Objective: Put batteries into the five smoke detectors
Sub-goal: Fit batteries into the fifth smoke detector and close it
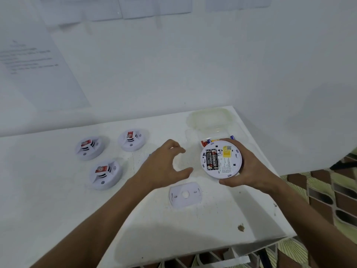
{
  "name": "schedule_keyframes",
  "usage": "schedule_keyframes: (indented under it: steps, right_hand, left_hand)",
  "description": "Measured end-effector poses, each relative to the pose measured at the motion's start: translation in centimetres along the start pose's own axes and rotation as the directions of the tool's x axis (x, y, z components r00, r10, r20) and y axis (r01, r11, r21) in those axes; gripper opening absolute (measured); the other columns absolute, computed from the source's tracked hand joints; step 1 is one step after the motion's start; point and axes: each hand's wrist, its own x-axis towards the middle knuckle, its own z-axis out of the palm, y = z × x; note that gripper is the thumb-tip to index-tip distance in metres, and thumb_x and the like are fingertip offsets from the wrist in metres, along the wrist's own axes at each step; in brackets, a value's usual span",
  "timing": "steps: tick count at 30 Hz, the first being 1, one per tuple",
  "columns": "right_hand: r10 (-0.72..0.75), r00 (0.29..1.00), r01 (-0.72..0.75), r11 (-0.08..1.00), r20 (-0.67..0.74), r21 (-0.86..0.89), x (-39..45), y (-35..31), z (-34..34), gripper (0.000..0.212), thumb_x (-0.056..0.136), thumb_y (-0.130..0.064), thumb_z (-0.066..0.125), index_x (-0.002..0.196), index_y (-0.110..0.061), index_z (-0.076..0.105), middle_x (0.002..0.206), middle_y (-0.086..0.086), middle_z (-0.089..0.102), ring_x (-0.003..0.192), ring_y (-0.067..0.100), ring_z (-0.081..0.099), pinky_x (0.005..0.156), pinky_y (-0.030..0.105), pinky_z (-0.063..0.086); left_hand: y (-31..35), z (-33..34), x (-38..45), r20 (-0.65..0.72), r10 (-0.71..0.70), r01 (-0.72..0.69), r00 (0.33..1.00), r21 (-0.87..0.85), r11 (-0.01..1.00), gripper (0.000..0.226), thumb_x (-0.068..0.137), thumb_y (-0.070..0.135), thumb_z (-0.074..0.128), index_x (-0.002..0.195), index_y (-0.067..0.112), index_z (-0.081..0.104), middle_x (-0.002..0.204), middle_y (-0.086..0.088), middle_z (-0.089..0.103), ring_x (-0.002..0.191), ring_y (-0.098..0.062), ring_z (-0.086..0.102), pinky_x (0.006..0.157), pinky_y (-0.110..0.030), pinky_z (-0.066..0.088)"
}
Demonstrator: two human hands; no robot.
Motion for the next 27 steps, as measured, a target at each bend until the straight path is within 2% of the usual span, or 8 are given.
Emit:
schedule_keyframes:
  steps: [4,7,11,14,17,20,23,27]
  right_hand:
    - [-0.008,0.999,0.007,1.000,-0.036,-0.026,0.6,-0.1,-0.8,0.094,0.054,-0.006,0.090,0.135,-0.025,0.047,0.128,-0.013,0.059,0.123,0.014,0.056,0.095,0.028,0.054]
    - [-0.019,0.999,0.017,0.999,-0.039,-0.043,0.9,-0.2,-1.2,0.096,0.055,-0.003,0.091,0.136,-0.027,0.047,0.130,-0.007,0.059,0.123,0.018,0.056,0.096,0.031,0.054]
    - [-0.018,0.998,0.016,0.999,-0.056,-0.027,1.3,-0.2,-1.6,0.099,0.053,-0.003,0.092,0.138,-0.024,0.045,0.132,0.002,0.057,0.122,0.023,0.056,0.097,0.043,0.055]
    - [-0.021,0.997,0.018,0.999,-0.079,-0.028,1.6,-0.1,-1.6,0.098,0.052,-0.004,0.091,0.137,-0.024,0.046,0.132,0.002,0.057,0.121,0.023,0.057,0.096,0.045,0.055]
    - [-0.021,0.996,0.018,0.999,-0.087,-0.032,1.7,0.3,-1.4,0.099,0.051,-0.003,0.090,0.136,-0.028,0.046,0.134,0.007,0.054,0.122,0.024,0.057,0.095,0.047,0.055]
    - [-0.024,0.995,0.022,1.000,-0.095,-0.019,1.9,0.4,-1.3,0.099,0.049,-0.003,0.089,0.135,-0.028,0.046,0.133,0.008,0.053,0.121,0.022,0.057,0.095,0.045,0.055]
    - [-0.035,0.995,0.033,0.999,-0.093,-0.019,2.2,0.5,-1.2,0.099,0.050,0.000,0.088,0.136,-0.025,0.045,0.132,0.007,0.054,0.120,0.022,0.057,0.093,0.040,0.056]
    - [-0.048,0.994,0.046,0.999,-0.093,-0.025,2.6,0.6,-0.9,0.098,0.051,0.003,0.086,0.136,-0.021,0.045,0.128,0.001,0.056,0.116,0.015,0.059,0.089,0.029,0.055]
  left_hand:
    - [2.1,-1.8,2.3,-0.019,0.096,-0.097,0.995,-0.104,0.990,0.055,0.078,0.047,0.074,0.126,0.025,0.060,0.122,0.011,0.051,0.062,0.001,0.055,0.069,-0.016,0.043]
    - [3.8,-2.7,3.7,0.038,0.168,-0.157,0.985,-0.199,0.967,0.049,0.077,0.035,0.078,0.122,0.029,0.061,0.121,0.011,0.056,0.065,-0.006,0.066,0.066,-0.016,0.050]
    - [4.9,-2.7,4.9,0.201,0.136,-0.101,0.970,-0.178,0.979,0.047,0.074,0.036,0.077,0.116,0.033,0.056,0.117,0.017,0.059,0.077,-0.006,0.069,0.070,-0.028,0.057]
    - [5.1,-2.1,5.4,0.222,0.126,-0.082,0.967,-0.197,0.977,0.044,0.072,0.031,0.078,0.110,0.028,0.056,0.107,0.016,0.064,0.074,-0.008,0.069,0.071,-0.035,0.058]
    - [5.2,-1.9,5.8,0.224,0.110,-0.072,0.968,-0.169,0.983,0.046,0.068,0.031,0.080,0.108,0.026,0.058,0.100,0.013,0.067,0.077,-0.006,0.068,0.070,-0.033,0.059]
    - [5.4,-1.8,6.1,0.216,0.106,-0.073,0.971,-0.157,0.985,0.047,0.066,0.029,0.081,0.108,0.025,0.060,0.097,0.010,0.068,0.077,-0.006,0.067,0.066,-0.026,0.057]
    - [5.7,-1.8,6.2,0.205,0.109,-0.089,0.973,-0.105,0.990,0.047,0.066,0.028,0.081,0.109,0.022,0.062,0.094,0.009,0.068,0.065,-0.003,0.060,0.064,-0.021,0.053]
    - [5.5,-1.9,6.3,0.215,0.124,-0.115,0.969,-0.050,0.992,0.050,0.067,0.030,0.081,0.111,0.018,0.061,0.096,0.005,0.069,0.080,-0.011,0.064,0.072,-0.033,0.057]
